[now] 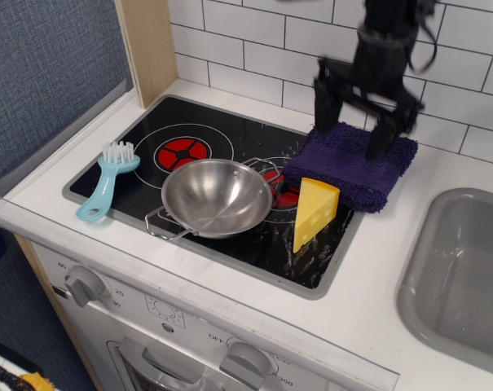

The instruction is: Move the cloth with the robot and place it far edge of the stove.

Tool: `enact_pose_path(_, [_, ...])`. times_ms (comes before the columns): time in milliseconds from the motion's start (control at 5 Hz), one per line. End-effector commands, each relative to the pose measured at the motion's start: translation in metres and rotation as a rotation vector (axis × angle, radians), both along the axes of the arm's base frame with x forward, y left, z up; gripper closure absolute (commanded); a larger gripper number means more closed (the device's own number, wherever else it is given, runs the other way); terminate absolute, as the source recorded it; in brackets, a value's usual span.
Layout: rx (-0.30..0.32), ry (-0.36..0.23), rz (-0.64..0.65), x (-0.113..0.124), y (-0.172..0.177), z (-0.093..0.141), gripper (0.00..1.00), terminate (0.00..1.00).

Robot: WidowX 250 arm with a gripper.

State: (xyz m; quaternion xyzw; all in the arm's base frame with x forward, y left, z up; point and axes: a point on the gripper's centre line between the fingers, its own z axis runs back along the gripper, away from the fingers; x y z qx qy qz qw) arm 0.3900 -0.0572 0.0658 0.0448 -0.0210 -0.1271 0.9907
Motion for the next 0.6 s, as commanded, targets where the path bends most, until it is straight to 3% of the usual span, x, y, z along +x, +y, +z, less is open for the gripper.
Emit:
enact_pose_path(0, [-0.072, -0.072, 0.020, -0.0119, 0.0178, 0.0318, 0.00, 0.00])
enact_pose_path(200, [-0.072, -0.072, 0.020, -0.0119, 0.0178, 0.0318, 0.00, 0.00])
enact_pose_path(400, [-0.072, -0.072, 0.020, -0.0119, 0.0178, 0.0318, 0.00, 1.00])
